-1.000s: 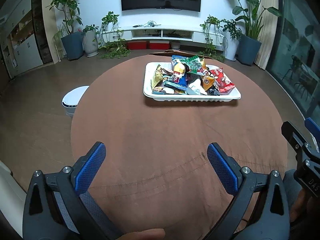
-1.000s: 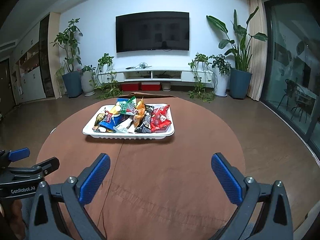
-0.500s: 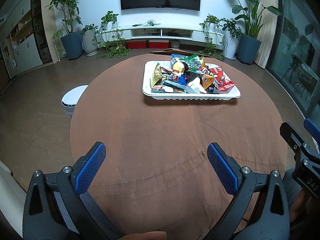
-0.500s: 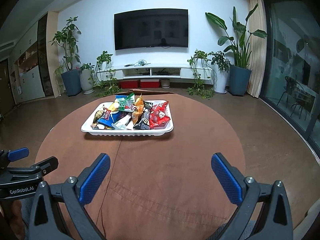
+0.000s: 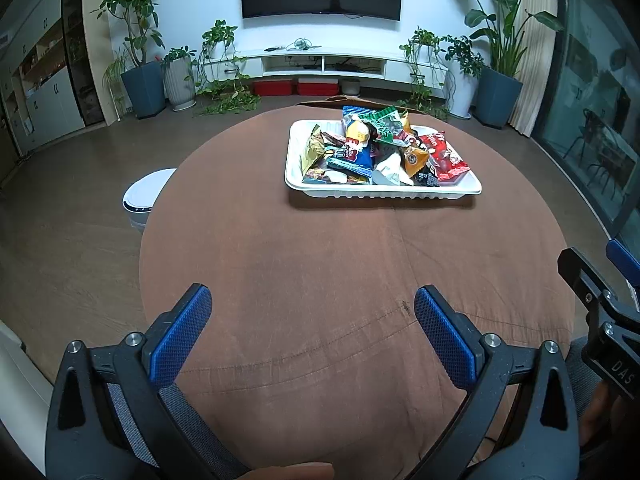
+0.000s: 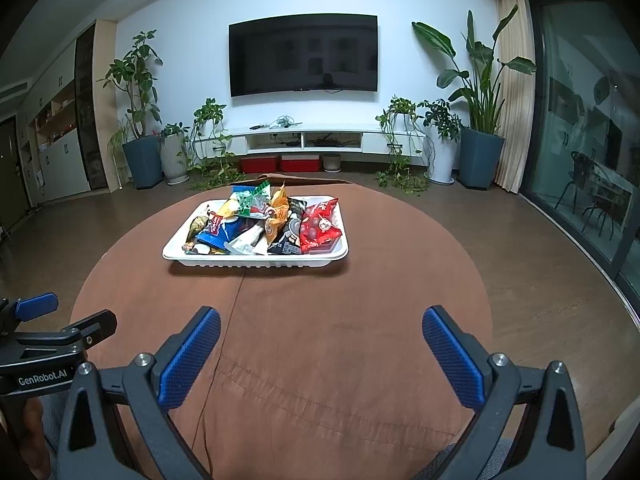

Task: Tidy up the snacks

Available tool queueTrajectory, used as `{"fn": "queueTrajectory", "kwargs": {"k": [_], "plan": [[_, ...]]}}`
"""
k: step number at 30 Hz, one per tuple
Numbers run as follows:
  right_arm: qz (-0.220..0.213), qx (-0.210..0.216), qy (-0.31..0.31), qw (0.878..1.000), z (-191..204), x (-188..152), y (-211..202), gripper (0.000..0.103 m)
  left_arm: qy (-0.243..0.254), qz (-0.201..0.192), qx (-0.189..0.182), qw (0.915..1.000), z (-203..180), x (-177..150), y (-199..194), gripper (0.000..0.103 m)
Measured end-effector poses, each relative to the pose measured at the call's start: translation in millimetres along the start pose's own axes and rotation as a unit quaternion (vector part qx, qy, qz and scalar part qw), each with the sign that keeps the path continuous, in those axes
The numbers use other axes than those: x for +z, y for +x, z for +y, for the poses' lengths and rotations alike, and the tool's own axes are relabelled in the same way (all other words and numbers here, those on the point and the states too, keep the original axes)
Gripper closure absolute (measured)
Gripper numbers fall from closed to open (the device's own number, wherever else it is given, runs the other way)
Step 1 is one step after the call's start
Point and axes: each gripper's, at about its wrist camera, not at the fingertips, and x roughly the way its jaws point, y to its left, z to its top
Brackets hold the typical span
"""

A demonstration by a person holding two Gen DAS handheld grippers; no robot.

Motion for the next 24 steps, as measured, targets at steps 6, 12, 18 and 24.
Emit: {"fn": "queueTrajectory", "kwargs": {"k": [6, 12, 18, 24], "plan": [[0.0, 0.0, 0.0, 1.0, 0.0, 0.5, -0.7, 0.0, 0.0, 0.0, 0.0, 1.0, -0.3, -0.1, -0.2, 0.0], [0.001, 0.0, -0.001, 1.0, 0.6, 0.2, -1.0, 0.0, 0.0, 0.002, 0.0, 1.0, -0.2, -0.7, 0.8, 0.0], [0.002, 0.0, -0.001, 1.0, 0.5, -1.1, -2.2, 0.0, 0.001, 0.003, 0.0, 1.0, 0.3, -1.3, 1.6, 0.0], [0.003, 0.001, -0.002, 1.0, 0.7, -3.1, -2.9, 0.0, 0.0, 0.004, -0.001, 1.0, 3.0, -0.9, 2.7, 0.0]]}}
